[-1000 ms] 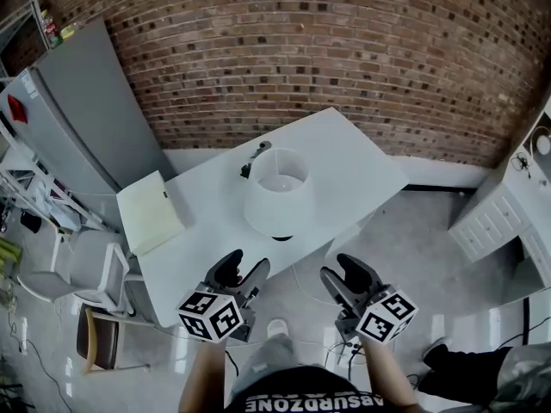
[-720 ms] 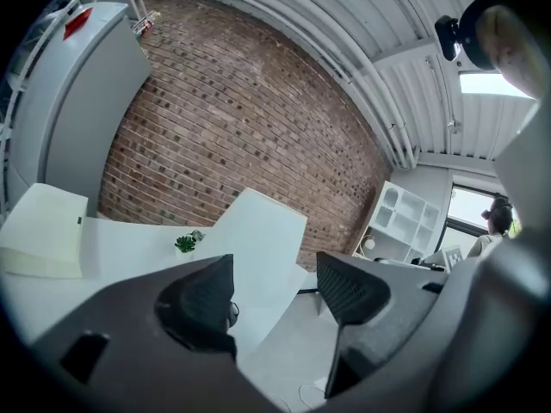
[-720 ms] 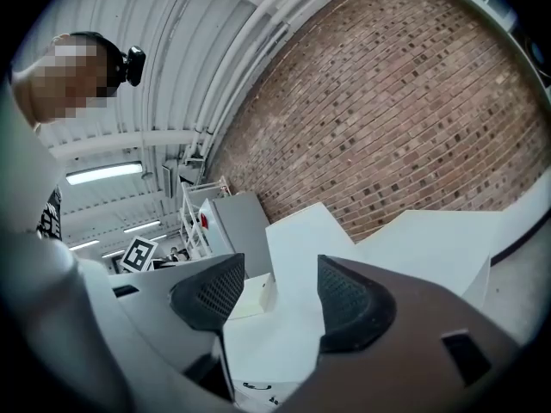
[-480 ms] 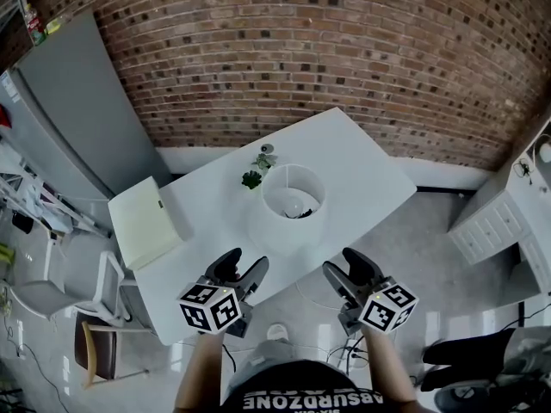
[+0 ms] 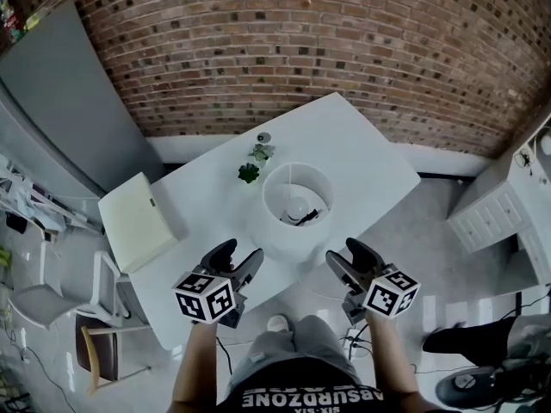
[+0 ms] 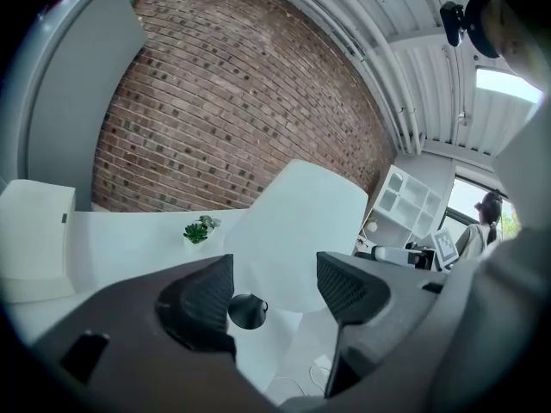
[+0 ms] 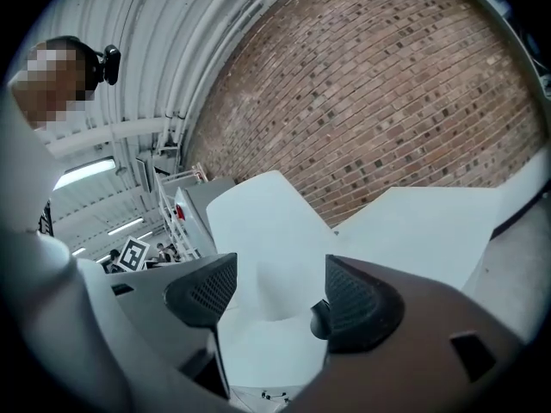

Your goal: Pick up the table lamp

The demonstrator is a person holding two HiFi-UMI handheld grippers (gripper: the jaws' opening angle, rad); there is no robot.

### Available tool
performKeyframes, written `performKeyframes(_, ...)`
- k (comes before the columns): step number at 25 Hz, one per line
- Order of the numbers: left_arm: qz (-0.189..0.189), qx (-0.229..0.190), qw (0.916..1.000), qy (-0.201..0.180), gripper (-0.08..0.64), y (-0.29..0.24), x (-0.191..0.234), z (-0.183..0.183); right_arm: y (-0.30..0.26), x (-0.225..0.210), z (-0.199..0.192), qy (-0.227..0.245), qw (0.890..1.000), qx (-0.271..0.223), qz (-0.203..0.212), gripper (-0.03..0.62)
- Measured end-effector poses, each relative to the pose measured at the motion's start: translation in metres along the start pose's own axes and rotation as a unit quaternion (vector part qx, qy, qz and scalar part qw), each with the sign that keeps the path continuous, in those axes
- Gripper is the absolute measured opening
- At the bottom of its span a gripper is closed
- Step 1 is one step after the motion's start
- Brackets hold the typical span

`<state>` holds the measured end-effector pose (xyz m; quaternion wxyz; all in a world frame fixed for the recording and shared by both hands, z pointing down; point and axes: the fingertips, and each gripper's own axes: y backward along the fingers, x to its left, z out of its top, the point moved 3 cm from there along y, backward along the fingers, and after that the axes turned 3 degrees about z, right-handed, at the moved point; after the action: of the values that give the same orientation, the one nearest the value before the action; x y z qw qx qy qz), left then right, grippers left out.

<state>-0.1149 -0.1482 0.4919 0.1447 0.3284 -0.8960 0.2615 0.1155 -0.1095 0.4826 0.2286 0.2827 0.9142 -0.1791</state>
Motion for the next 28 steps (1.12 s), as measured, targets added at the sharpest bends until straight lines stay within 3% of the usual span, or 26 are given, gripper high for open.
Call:
performKeyframes(7,-0.009,0.024,0.9996,0.014,0.284,-0.016,0.019,-0.005,-0.008,-0.03,0.003,-0.049,0.999,-0.003,-0.003,0.291)
performKeyframes(13,-0.042,0.048,0.997,0.043,0.284,-0.033,0.025,-0.012,-0.024,-0.051,0.002,-0.065,0.997,0.029,0.017,0.291)
performKeyframes(22,-0.116,0.058,0.9859,0.105,0.284,-0.042,0.03,-0.015,-0.039,-0.069,-0.001,-0.104,0.987,0.082,0.092,0.293)
performKeyframes(28,-0.158,0.061,0.9758,0.138,0.284,-0.045,0.033,-0.017,-0.048,-0.073,-0.007,-0.147,0.972,0.11,0.148,0.305)
